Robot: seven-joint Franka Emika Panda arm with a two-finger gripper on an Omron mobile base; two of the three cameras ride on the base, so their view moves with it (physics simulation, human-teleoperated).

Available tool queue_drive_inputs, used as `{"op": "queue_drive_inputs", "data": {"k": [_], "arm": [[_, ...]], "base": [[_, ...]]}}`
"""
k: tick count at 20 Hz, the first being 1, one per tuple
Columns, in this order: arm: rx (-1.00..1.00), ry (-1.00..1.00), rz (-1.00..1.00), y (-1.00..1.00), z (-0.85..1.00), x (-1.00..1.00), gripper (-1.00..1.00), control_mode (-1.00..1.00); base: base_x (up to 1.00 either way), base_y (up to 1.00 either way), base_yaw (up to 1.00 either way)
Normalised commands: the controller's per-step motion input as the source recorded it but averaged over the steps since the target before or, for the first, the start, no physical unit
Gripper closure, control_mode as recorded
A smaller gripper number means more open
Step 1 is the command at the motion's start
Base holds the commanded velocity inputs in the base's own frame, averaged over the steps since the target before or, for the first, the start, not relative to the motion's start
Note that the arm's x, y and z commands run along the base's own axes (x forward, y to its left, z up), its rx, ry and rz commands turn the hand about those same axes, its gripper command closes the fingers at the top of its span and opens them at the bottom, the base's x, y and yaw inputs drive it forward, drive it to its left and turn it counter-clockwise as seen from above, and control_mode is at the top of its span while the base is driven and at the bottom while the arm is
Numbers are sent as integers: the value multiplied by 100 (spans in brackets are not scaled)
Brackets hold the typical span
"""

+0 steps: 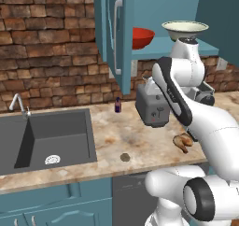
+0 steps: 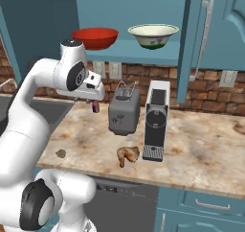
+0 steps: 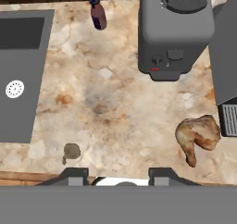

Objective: Pick both bowls and place them on the counter. Then place the chicken drumstick in one bowl and place the garlic in the other bowl.

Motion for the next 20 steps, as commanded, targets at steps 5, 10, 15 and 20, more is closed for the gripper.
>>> {"op": "queue_drive_inputs", "data": {"k": [5, 10, 15, 20], "arm": [[-1, -7, 6, -20, -2, -4, -100, -100], [-4, -22, 9, -54, 30, -16, -100, -100], [-11, -26, 9, -51, 66, -30, -100, -100], [-16, -24, 5, -37, 78, -30, -100, -100]], "base": [[0, 0, 0], [0, 0, 0], [0, 0, 0], [0, 0, 0]]}}
